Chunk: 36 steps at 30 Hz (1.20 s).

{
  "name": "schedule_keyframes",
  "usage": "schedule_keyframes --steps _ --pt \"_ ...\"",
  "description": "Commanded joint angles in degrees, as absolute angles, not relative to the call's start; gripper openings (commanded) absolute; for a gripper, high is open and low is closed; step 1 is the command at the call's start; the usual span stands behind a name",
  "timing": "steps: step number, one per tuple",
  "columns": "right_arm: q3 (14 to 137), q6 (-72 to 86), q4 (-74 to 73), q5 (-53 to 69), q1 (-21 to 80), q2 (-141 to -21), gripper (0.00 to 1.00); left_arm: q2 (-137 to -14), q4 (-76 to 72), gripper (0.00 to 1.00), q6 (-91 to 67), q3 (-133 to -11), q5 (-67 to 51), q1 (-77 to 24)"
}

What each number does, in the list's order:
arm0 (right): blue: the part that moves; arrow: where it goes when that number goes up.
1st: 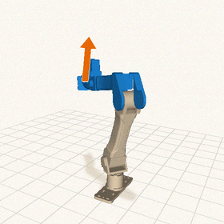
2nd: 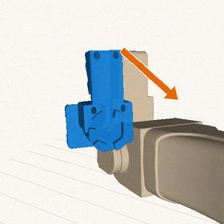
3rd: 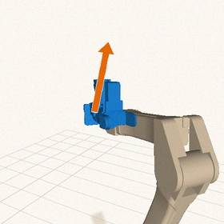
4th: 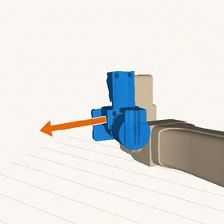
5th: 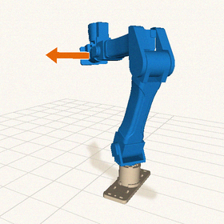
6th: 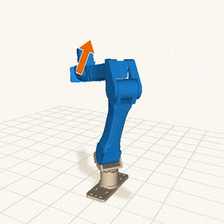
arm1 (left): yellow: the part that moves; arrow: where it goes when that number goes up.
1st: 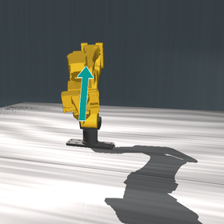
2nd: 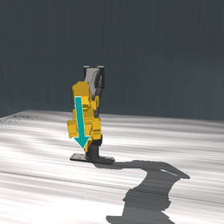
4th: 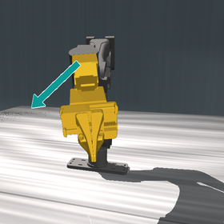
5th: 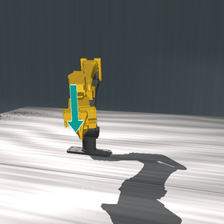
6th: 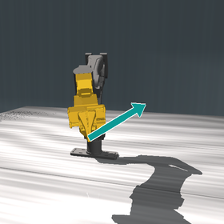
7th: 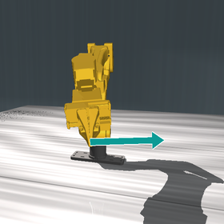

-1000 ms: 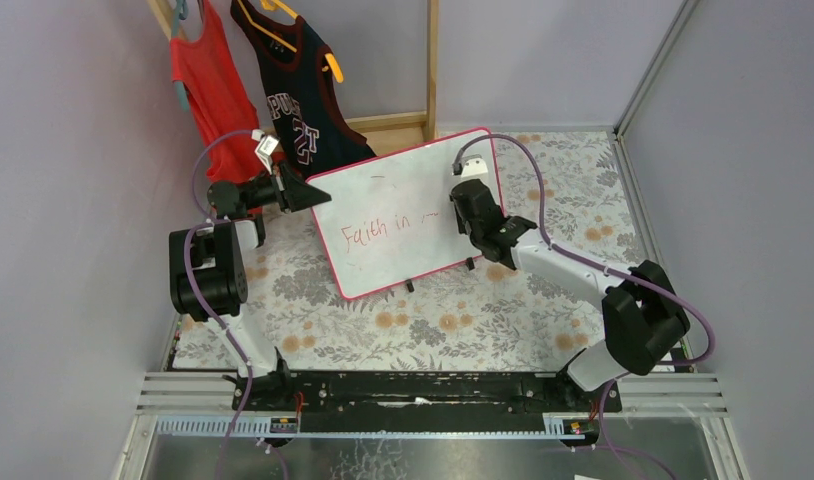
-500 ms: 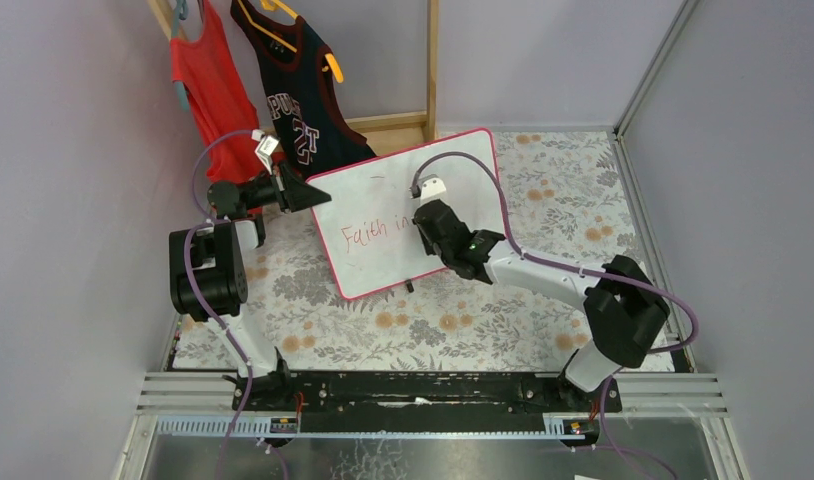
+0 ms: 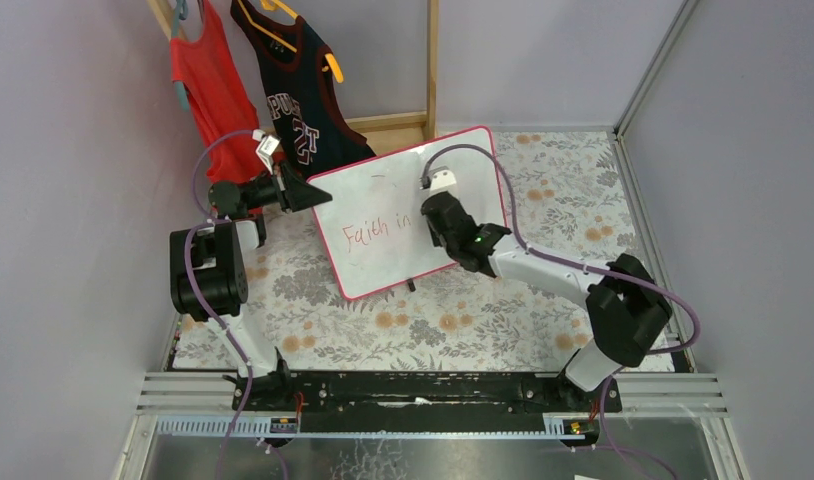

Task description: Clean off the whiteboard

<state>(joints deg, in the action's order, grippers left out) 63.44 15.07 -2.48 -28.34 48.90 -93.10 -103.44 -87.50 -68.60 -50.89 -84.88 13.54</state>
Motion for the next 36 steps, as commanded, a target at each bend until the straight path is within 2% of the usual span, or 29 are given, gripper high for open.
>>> schedule_keyframes --steps 1,6,11,24,30,36 --pt "61.72 14.36 -1.93 -33.40 42.21 -89.09 0.00 -101.71 -91.76 0.00 -71.02 -50.13 -91.47 12.48" --pt "61.58 12.75 -2.46 -33.77 40.61 -87.09 0.00 -101.69 -91.76 0.00 -70.88 -49.95 -91.43 12.47" --pt "63.06 14.42 -2.35 -27.62 41.23 -88.15 0.00 -101.51 -91.76 0.00 -70.92 -49.96 -91.32 12.46" --pt "71.71 16.24 -1.94 -27.49 52.98 -97.55 0.00 -100.97 -91.76 0.00 -71.28 -50.08 -91.30 12.41" --pt "70.87 15.51 -3.61 -32.79 52.68 -97.48 0.00 -100.68 -91.78 0.00 -71.28 -49.93 -91.35 12.52" --pt "65.51 16.62 -4.26 -32.78 46.38 -91.73 0.00 -100.82 -91.76 0.00 -71.19 -49.86 -91.39 12.44"
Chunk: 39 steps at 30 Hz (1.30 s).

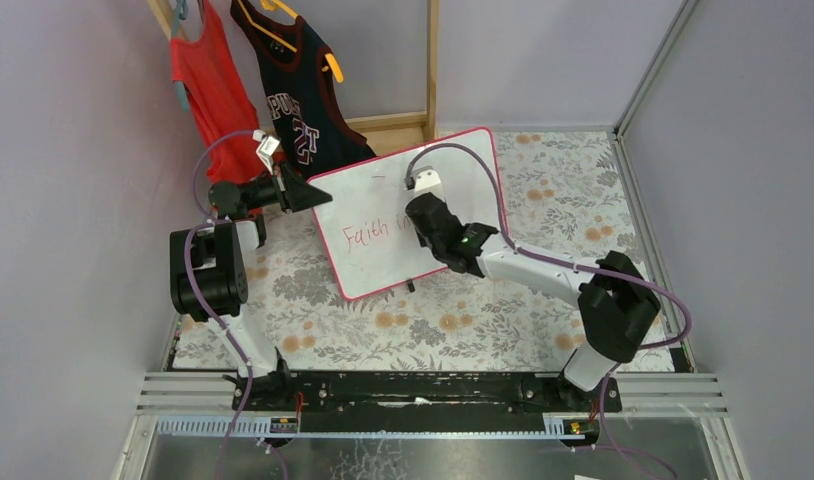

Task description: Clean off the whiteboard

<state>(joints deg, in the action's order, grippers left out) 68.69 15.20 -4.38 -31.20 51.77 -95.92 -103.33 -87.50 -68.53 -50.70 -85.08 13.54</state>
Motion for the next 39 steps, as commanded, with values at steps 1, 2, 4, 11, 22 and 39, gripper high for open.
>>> schedule_keyframes --steps 1,2,4,11,22,39 --pt "64.75 16.57 -4.21 -32.74 45.33 -90.74 0.00 -100.83 -91.80 0.00 -71.19 -49.86 -91.46 12.40" --pt "64.06 16.35 -4.26 -32.77 44.50 -89.85 0.00 -100.86 -91.76 0.00 -71.19 -49.84 -91.45 12.45" --pt "63.61 15.60 -4.38 -32.99 43.51 -88.56 0.00 -100.89 -91.77 0.00 -71.19 -49.82 -91.40 12.46" --pt "66.75 15.85 -5.16 -28.33 44.92 -89.50 0.00 -100.86 -91.76 0.00 -71.02 -49.59 -91.29 12.46" --pt "79.43 17.26 -6.02 -27.69 55.97 -102.00 0.00 -100.28 -91.80 0.00 -71.47 -49.66 -91.10 12.20" --pt "72.57 16.06 -8.00 -35.70 52.70 -95.70 0.00 -100.35 -91.80 0.00 -71.27 -49.42 -91.38 12.17"
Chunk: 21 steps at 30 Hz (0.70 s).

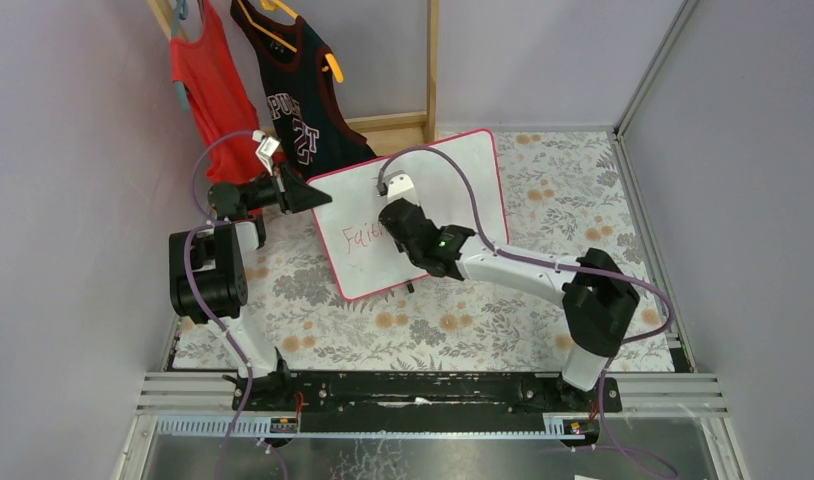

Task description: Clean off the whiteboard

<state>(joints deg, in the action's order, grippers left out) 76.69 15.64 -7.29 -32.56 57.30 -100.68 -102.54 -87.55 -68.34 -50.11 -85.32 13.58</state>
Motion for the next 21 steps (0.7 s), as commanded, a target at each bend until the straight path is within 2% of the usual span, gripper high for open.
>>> schedule_keyframes --steps 1,7,10,21 --pt "70.98 16.28 -7.81 -35.42 51.32 -93.43 0.00 -100.37 -91.77 0.00 -71.21 -49.44 -91.33 12.20" --pt "65.54 15.52 -7.30 -35.74 47.29 -87.18 0.00 -100.51 -91.77 0.00 -71.13 -49.47 -91.18 12.19" --pt "65.91 16.42 -7.37 -31.82 47.36 -87.24 0.00 -100.70 -91.78 0.00 -71.10 -49.50 -91.02 12.21" --pt "73.77 19.42 -5.72 -29.27 57.39 -98.61 0.00 -99.95 -91.76 0.00 -71.46 -49.53 -90.97 12.16"
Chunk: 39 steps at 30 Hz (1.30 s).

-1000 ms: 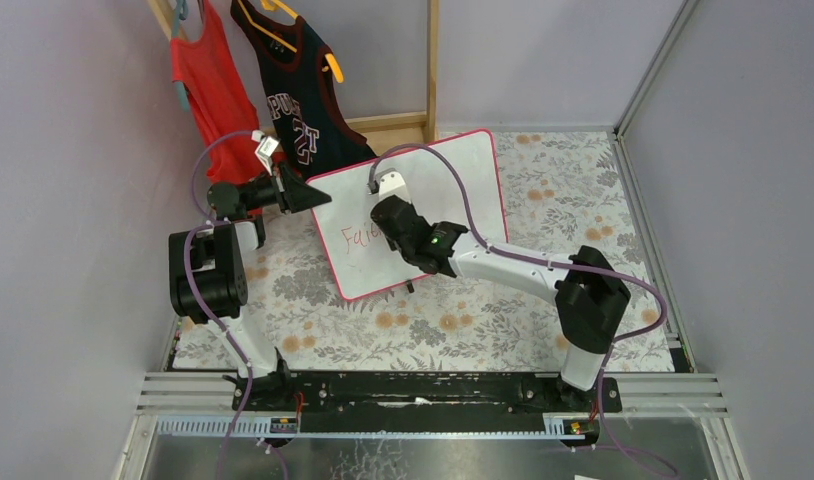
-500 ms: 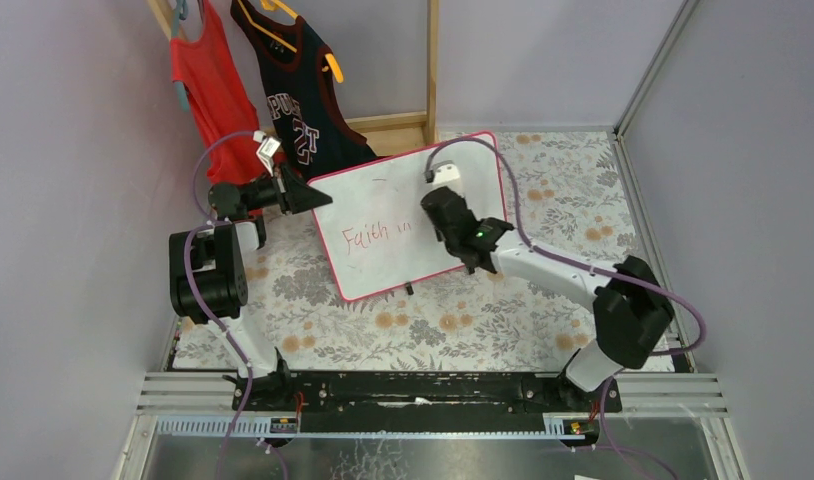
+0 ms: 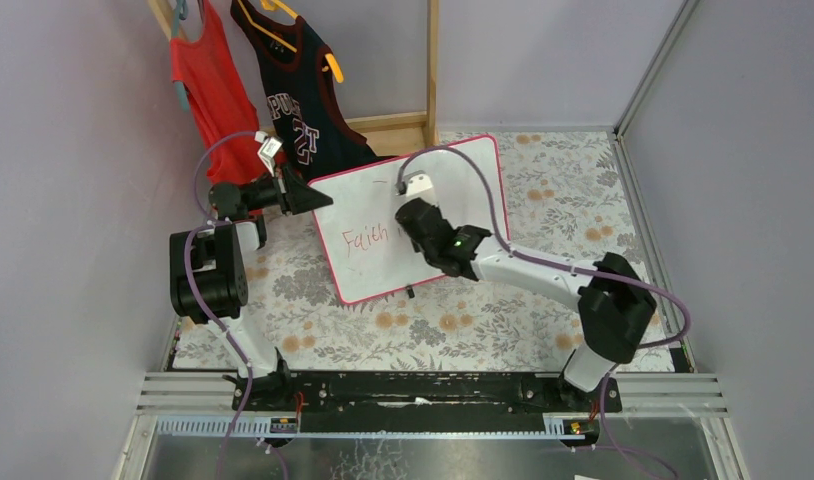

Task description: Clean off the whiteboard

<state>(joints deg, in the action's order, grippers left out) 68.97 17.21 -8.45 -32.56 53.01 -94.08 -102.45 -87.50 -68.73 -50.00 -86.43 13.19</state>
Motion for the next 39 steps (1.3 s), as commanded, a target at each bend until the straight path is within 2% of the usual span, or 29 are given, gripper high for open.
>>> schedule_keyframes --steps 1,10,17,26,32,39 --pt "74.44 19.73 -5.46 -28.88 58.07 -99.58 0.00 -99.93 -91.76 0.00 -71.39 -49.50 -90.97 12.23" --pt "75.51 20.79 -4.43 -30.02 60.91 -102.01 0.00 -99.78 -91.80 0.00 -71.28 -49.22 -91.05 12.15" --pt "69.95 19.91 -7.35 -38.40 59.08 -96.15 0.00 -99.84 -91.76 0.00 -71.11 -49.05 -91.11 12.18" --pt "60.80 19.99 -6.39 -38.30 52.35 -86.49 0.00 -99.73 -91.76 0.00 -71.11 -49.22 -91.05 12.19" --pt "63.84 21.22 -5.06 -32.21 53.94 -89.80 0.00 -99.75 -91.76 0.00 -71.17 -49.09 -91.02 12.05" --pt "77.11 20.35 -6.05 -31.68 62.27 -101.62 0.00 -99.32 -91.76 0.00 -71.28 -49.00 -90.93 12.11"
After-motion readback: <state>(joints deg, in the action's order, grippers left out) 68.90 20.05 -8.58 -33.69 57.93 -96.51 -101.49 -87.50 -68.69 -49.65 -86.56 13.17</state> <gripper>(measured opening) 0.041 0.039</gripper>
